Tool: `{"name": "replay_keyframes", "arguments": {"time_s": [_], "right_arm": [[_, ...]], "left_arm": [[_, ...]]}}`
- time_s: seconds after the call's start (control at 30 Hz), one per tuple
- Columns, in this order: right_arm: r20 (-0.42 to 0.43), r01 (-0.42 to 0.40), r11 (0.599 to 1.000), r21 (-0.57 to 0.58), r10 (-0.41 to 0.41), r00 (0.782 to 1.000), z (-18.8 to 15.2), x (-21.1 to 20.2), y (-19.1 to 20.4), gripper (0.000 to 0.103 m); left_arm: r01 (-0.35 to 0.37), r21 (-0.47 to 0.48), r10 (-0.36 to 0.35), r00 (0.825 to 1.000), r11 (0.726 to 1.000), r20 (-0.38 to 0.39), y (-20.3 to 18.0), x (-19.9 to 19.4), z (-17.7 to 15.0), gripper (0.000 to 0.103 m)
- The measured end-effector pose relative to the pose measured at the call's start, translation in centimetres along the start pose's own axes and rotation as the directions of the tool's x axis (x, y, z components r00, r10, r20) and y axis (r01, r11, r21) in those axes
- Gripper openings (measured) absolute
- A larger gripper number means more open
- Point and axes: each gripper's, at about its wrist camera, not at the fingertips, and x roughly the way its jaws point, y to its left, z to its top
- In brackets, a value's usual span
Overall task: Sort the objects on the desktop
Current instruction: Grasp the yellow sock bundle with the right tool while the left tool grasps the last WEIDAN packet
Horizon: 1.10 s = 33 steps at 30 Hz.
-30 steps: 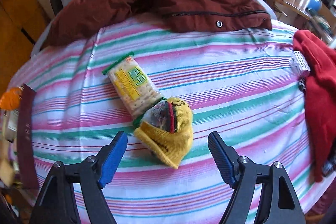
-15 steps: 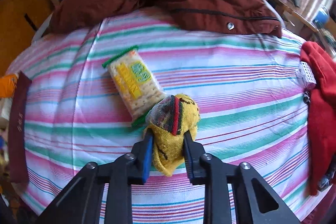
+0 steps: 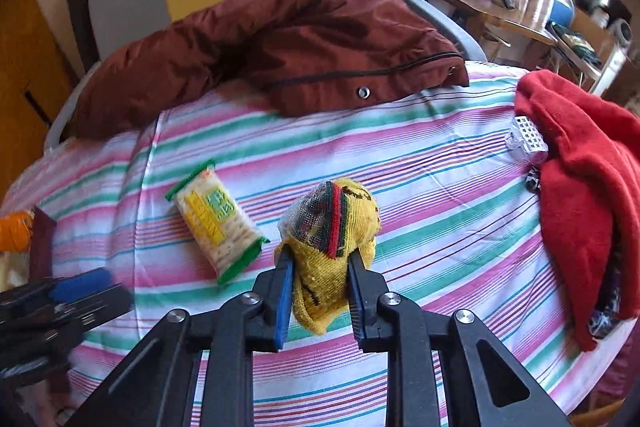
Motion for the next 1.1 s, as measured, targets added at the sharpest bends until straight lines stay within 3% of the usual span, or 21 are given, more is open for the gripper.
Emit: {"name": "replay_keyframes", "arguments": {"time_s": [0.1,0.27,0.5,0.77,0.93,1.0,1.1], "right_arm": [[0.017,-0.022,1.0,0.014,0.022,1.0,0.1,-0.6,-0.3,0.024],[0.04,-0.034,0.999,0.039,0.033,0.999,0.0,-1.2,-0.8,0.024],[0.069,-0.066,0.995,0.07,0.061,0.996,0.1,-2.0,-1.6,0.024],[0.071,-0.076,0.995,0.068,0.072,0.995,0.1,-2.1,-1.5,0.024],[0.07,-0.072,0.995,0.071,0.067,0.995,0.0,-2.0,-1.7,0.024],[0.067,-0.07,0.995,0.066,0.066,0.996,0.0,-1.9,-1.7,0.024],[0.074,-0.08,0.995,0.055,0.076,0.994,0.0,-2.0,-1.5,0.024]], "left_arm": [[0.005,-0.056,-0.007,0.999,0.998,-0.034,-0.5,2.2,1.6,0.052],[-0.067,-0.135,0.06,0.997,0.989,-0.052,-1.1,4.9,4.1,0.054],[-0.153,-0.159,0.144,0.987,0.975,-0.067,-2.0,7.3,6.3,0.058],[-0.296,0.022,0.296,0.952,0.955,-0.073,-5.3,9.6,6.8,0.066],[-0.289,0.076,0.292,0.956,0.954,-0.039,-5.8,9.8,6.2,0.066],[-0.283,0.1,0.286,0.958,0.954,-0.011,-5.4,9.4,5.7,0.056],[-0.255,0.139,0.255,0.967,0.957,0.018,-4.5,8.5,4.7,0.051]]}}
